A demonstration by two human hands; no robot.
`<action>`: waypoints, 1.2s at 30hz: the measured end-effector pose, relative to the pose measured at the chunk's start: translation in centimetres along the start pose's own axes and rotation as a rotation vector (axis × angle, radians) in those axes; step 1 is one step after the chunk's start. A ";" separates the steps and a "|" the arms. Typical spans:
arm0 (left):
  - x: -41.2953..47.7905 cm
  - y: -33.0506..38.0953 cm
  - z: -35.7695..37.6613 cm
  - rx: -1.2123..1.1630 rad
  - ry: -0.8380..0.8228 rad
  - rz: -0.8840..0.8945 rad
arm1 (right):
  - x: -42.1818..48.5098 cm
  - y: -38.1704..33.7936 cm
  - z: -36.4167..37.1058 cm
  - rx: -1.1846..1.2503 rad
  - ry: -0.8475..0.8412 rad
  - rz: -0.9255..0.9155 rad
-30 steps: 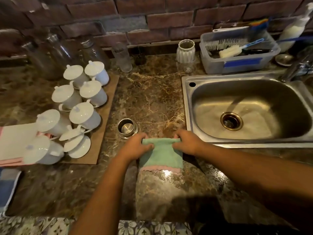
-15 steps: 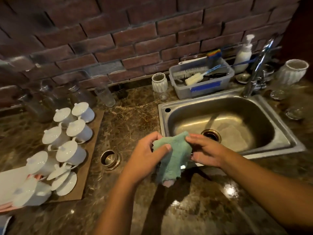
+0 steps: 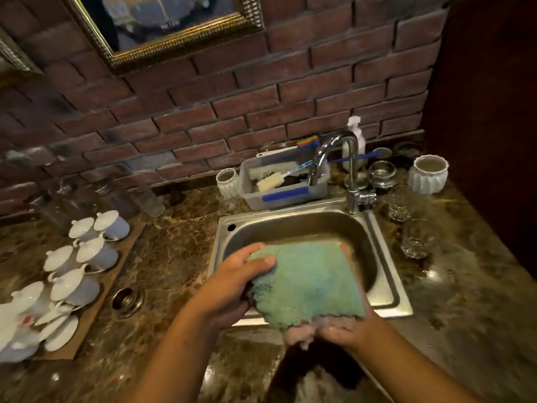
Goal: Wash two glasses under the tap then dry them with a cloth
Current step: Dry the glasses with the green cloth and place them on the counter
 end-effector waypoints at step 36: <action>28.1 -19.5 21.0 1.761 -0.285 -0.030 | -24.3 -11.5 -26.6 0.324 0.859 0.032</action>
Point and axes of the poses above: each hand's wrist, its own x-axis towards the middle knuckle, its own z-axis out of the palm, y = z × x, the point moved 10 cm from there along x, towards the middle knuckle, and after that the axes turned 15 degrees about -x, right-handed, at the moved point
